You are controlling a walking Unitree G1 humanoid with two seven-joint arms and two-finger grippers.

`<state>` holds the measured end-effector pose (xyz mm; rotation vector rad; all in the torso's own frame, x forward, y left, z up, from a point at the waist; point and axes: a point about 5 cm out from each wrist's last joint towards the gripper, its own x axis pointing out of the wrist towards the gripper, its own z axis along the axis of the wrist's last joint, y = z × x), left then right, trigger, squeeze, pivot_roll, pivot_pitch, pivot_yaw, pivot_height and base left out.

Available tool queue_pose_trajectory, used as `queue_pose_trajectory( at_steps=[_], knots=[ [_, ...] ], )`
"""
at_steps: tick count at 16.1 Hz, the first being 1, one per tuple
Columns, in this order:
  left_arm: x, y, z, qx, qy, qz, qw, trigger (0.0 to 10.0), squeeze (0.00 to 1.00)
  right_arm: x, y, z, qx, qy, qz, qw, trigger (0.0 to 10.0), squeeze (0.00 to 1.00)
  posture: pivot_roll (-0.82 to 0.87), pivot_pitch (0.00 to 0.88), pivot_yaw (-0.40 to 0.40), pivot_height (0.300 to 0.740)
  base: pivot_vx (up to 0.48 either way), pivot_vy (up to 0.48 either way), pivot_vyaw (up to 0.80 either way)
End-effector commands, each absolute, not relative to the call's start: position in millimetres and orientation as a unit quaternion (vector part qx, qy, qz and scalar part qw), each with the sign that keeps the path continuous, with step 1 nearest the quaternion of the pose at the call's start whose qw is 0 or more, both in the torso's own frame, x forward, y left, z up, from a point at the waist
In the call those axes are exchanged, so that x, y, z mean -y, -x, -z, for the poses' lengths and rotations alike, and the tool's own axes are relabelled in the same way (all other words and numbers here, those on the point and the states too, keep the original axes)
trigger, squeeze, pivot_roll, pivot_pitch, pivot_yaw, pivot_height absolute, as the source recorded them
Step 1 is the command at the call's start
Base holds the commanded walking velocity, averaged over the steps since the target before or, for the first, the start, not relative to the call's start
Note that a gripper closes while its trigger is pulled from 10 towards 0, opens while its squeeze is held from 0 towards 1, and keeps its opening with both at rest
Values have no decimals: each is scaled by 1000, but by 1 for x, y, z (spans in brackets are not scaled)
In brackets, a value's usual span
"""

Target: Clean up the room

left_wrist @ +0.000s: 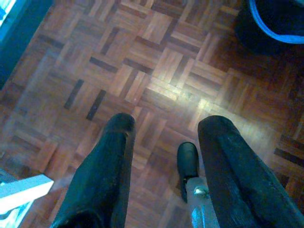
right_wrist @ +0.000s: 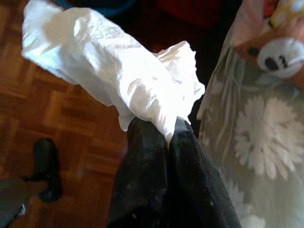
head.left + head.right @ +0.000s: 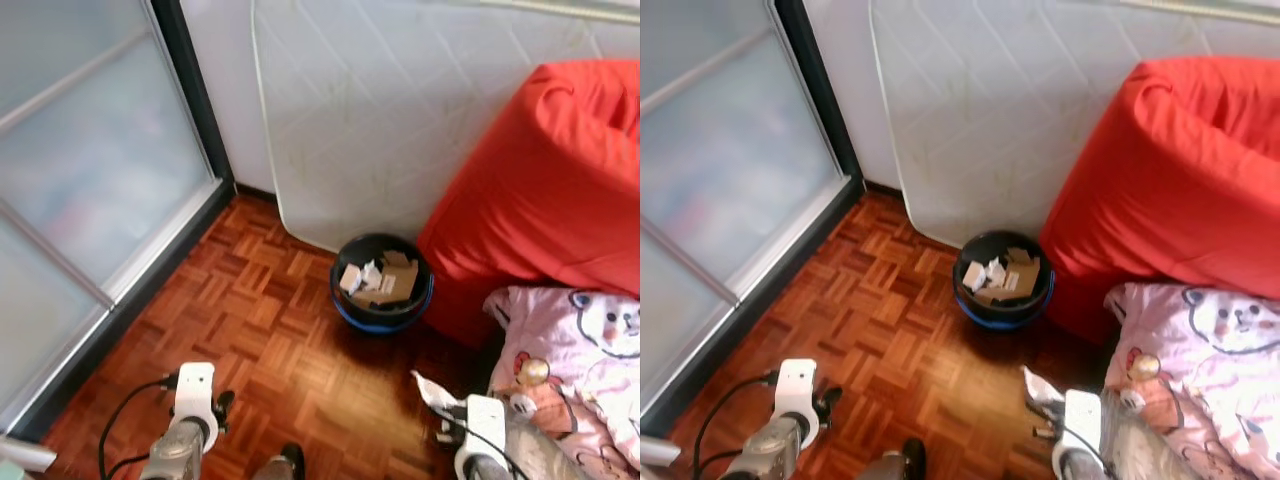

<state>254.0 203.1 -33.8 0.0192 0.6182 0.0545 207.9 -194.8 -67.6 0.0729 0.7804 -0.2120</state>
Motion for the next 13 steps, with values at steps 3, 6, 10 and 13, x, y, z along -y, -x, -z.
queue_pose_trajectory(
  at_steps=[3, 6, 10, 13],
  knots=[
    [-201, -251, 37, -317, -8, -29, 948, 10000, 0, 195, -203, 71, -389, -40, 105, 914, 10000, 0, 138, 86, 32, 740, 0, 0, 0],
    [-202, -251, 37, -313, 3, -38, 949, 10000, 0, 195, -204, 70, -393, -35, 98, 914, 10000, 0, 144, 92, 27, 740, 0, 0, 0],
    [-204, -250, 37, -313, 6, -40, 949, 10000, 0, 192, -200, 73, -398, -26, 88, 913, 10000, 0, 142, 112, 34, 740, 0, 0, 508],
    [-206, -249, 38, -315, 3, -39, 948, 10000, 0, 191, -194, 77, -407, -34, 95, 908, 10000, 0, 140, 120, 40, 740, 0, 0, 263]
  ],
)
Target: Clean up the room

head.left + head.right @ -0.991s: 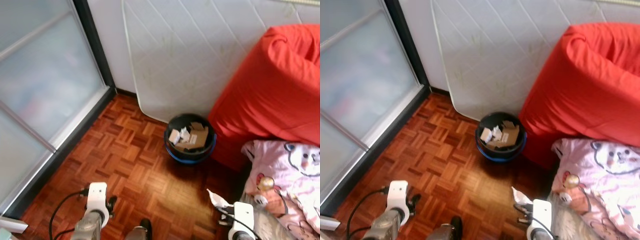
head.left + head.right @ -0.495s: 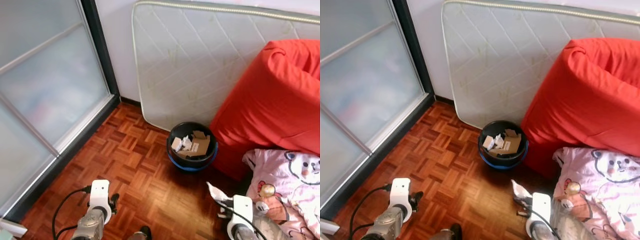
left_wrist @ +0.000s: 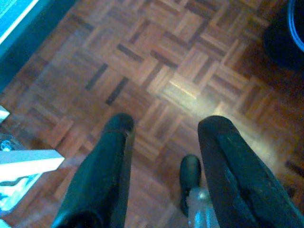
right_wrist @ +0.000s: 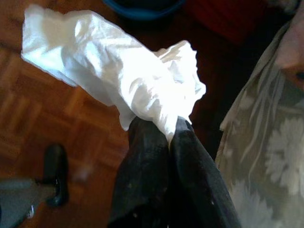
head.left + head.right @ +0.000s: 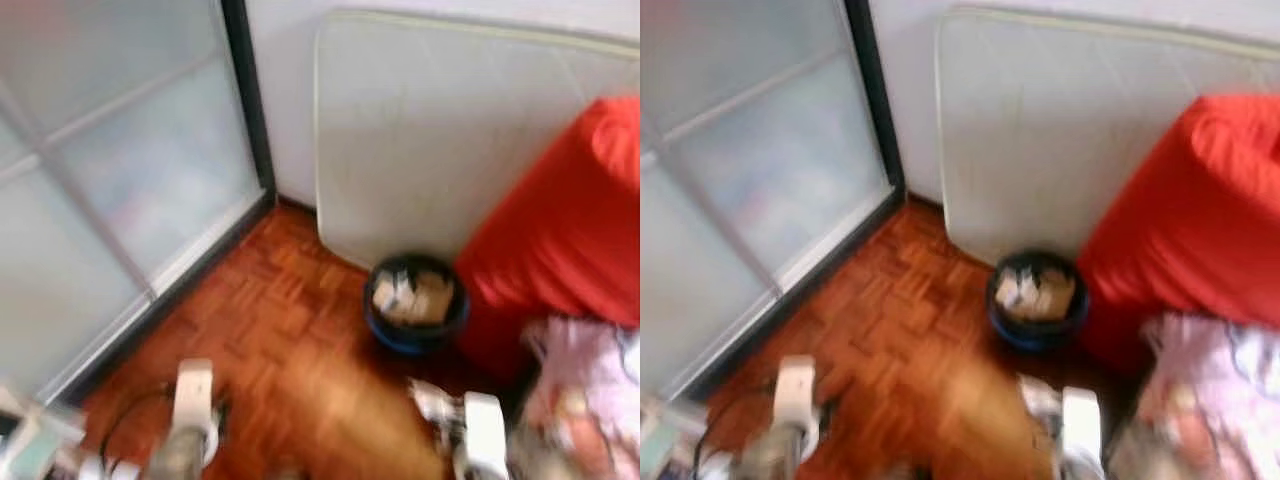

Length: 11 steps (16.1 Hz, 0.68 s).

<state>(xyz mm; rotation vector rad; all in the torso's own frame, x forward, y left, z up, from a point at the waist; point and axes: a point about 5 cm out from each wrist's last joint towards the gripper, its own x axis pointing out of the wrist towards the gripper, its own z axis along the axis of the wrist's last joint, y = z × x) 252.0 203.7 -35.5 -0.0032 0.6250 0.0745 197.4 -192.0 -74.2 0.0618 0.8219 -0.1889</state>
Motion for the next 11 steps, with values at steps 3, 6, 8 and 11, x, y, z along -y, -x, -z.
queue_pose_trajectory(
  at_steps=[3, 6, 8, 11],
  knots=[
    [-205, -248, 39, -315, 2, -40, 948, 10000, 0, 192, -189, 79, -411, -34, 96, 906, 10000, 0, 144, 129, 38, 740, 0, 0, 0],
    [-205, -246, 40, -317, 3, -40, 948, 10000, 0, 193, -187, 79, -414, -29, 91, 905, 10000, 0, 145, 134, 36, 740, 0, 0, 0],
    [-205, -245, 40, -317, 5, -41, 947, 10000, 0, 192, -188, 79, -410, -21, 84, 908, 10000, 0, 146, 137, 32, 740, 0, 0, 694],
    [-205, -245, 41, -317, 6, -42, 947, 10000, 0, 192, -188, 79, -410, -22, 83, 908, 10000, 0, 146, 139, 31, 740, 0, 0, 794]
  ],
)
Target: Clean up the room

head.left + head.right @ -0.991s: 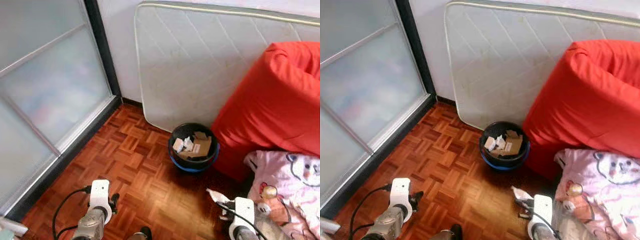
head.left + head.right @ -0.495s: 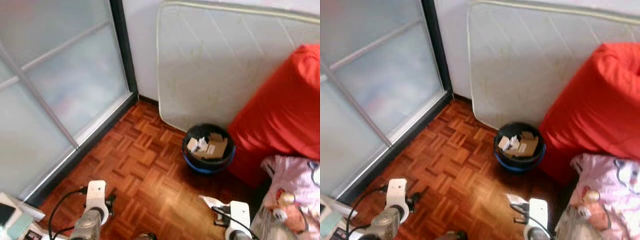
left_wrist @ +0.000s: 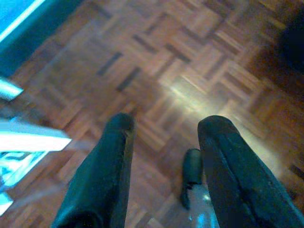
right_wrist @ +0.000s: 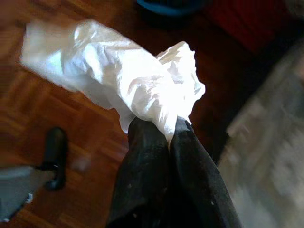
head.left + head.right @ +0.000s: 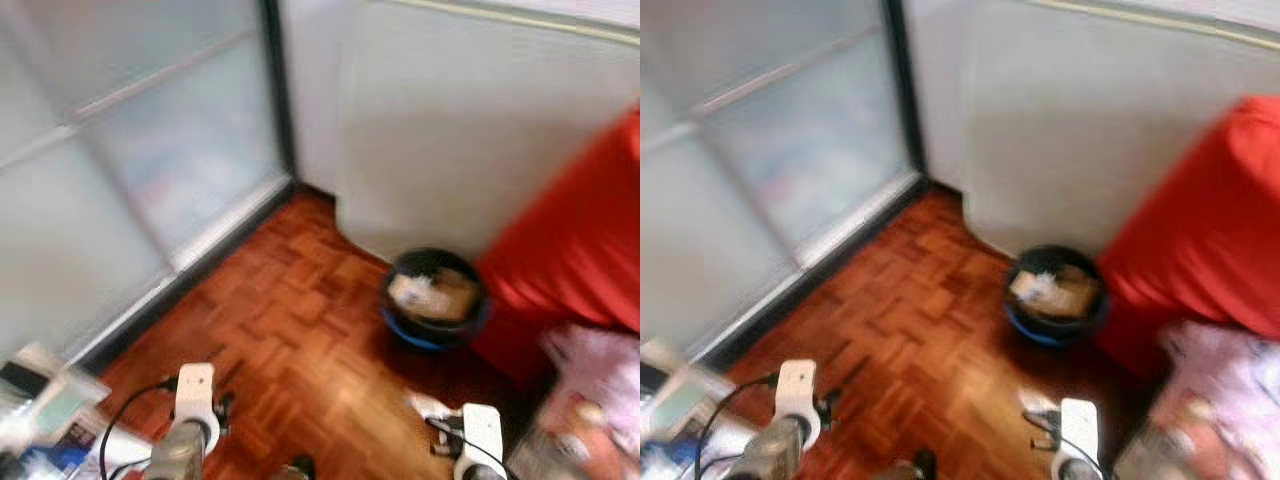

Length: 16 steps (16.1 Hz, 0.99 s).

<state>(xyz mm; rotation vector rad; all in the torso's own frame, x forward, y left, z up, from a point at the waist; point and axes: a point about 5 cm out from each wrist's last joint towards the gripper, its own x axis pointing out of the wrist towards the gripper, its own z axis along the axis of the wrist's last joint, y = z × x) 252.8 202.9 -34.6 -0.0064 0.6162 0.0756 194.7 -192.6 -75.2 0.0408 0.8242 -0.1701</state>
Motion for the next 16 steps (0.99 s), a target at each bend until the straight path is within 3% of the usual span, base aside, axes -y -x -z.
queue_pose_trajectory(
  at_steps=[1, 8, 16],
  knots=[
    [-205, -244, 41, -318, 6, -42, 947, 10000, 0, 192, -188, 79, -410, -21, 83, 908, 10000, 0, 147, 140, 31, 740, 0, 0, 794],
    [-206, -244, 41, -318, 7, -41, 947, 10000, 0, 192, -188, 79, -407, -36, 94, 908, 10000, 0, 147, 141, 36, 740, 0, 0, 0],
    [-206, -243, 42, -319, 5, -39, 947, 10000, 0, 193, -183, 81, -416, -39, 97, 904, 10000, 0, 147, 142, 38, 740, 285, 0, 0]
  ],
)
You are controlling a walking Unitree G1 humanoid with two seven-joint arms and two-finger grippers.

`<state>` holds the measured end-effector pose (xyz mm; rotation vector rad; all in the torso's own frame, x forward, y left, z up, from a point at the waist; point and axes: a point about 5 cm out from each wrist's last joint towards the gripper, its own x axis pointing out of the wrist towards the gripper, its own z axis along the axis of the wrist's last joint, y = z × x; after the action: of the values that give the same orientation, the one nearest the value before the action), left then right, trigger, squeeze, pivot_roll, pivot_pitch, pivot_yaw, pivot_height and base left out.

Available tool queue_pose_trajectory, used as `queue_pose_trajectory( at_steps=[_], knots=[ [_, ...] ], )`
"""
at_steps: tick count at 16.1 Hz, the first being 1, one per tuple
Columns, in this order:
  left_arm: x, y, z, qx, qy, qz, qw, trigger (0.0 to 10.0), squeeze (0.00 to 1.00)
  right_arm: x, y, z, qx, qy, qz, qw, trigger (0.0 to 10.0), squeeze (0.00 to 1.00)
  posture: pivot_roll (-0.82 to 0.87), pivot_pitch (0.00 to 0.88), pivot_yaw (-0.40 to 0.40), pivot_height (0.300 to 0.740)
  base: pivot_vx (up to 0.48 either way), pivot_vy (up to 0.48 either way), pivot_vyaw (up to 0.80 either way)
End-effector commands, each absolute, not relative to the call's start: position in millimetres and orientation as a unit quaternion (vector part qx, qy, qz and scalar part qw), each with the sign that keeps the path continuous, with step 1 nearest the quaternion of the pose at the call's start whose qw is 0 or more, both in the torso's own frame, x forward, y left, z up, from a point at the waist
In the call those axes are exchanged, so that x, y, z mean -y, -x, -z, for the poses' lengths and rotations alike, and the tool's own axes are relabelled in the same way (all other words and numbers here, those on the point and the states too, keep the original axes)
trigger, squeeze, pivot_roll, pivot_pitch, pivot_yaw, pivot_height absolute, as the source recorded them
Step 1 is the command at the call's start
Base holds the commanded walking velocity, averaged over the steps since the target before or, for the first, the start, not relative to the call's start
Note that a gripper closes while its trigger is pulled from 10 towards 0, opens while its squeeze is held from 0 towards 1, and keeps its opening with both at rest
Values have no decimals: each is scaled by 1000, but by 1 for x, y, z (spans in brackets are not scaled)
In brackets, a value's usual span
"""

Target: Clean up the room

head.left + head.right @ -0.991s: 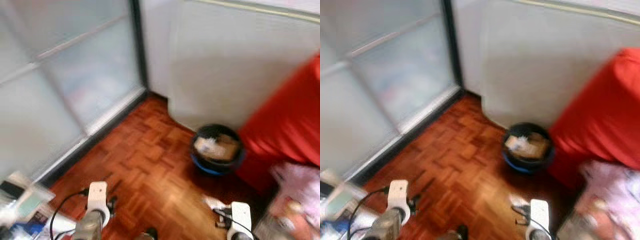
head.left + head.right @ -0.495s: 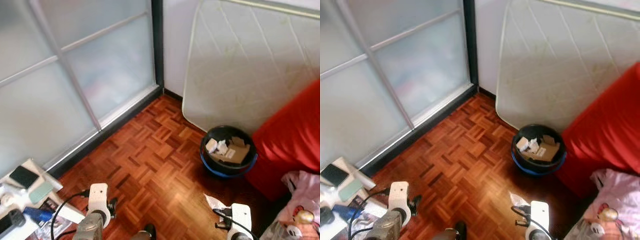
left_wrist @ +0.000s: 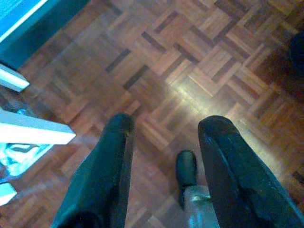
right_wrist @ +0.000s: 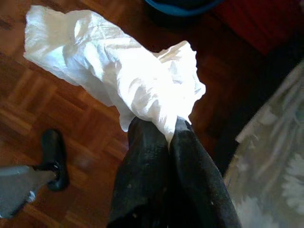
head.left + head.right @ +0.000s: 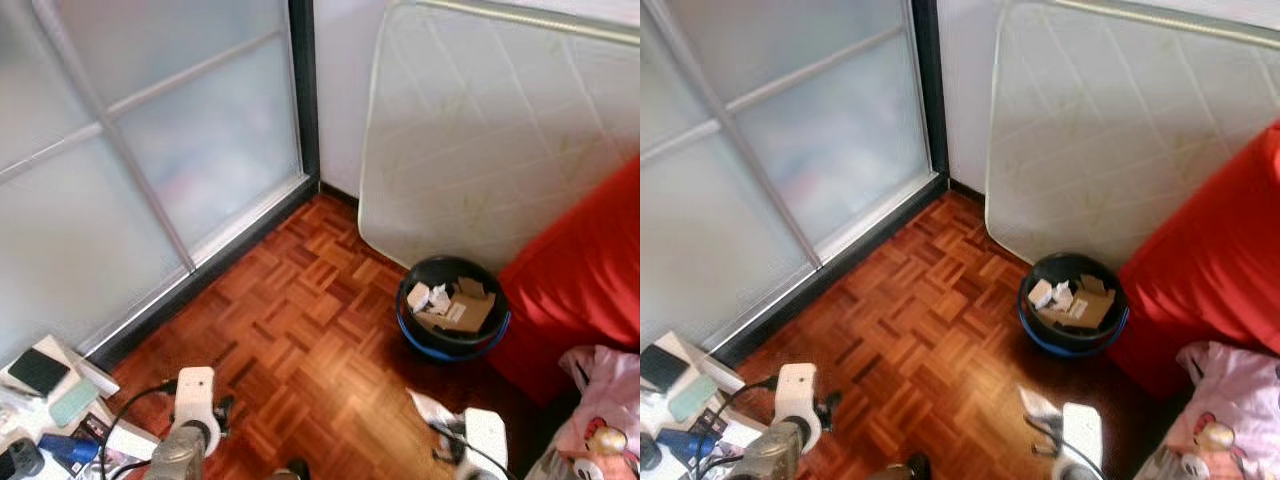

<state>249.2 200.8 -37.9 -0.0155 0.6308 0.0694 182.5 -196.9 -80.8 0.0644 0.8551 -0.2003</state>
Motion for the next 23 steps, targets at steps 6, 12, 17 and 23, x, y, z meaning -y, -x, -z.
queue_pose_trajectory(
  at_steps=[6, 12, 17, 23],
  knots=[
    [-205, -243, 42, -319, 6, -37, 947, 10000, 0, 194, -183, 81, -416, -38, 95, 904, 10000, 0, 148, 141, 35, 740, 351, 0, 0],
    [-205, -243, 42, -320, 7, -37, 947, 10000, 0, 194, -183, 81, -417, -39, 96, 903, 10000, 0, 147, 142, 37, 740, 376, 0, 0],
    [-206, -243, 42, -320, 6, -37, 947, 10000, 0, 193, -182, 82, -421, -46, 102, 900, 10000, 0, 147, 144, 40, 740, 380, 0, 0],
    [-206, -243, 42, -320, 6, -36, 947, 10000, 0, 191, -183, 82, -423, -43, 95, 900, 10000, 0, 147, 143, 39, 740, 379, 0, -729]
  ],
)
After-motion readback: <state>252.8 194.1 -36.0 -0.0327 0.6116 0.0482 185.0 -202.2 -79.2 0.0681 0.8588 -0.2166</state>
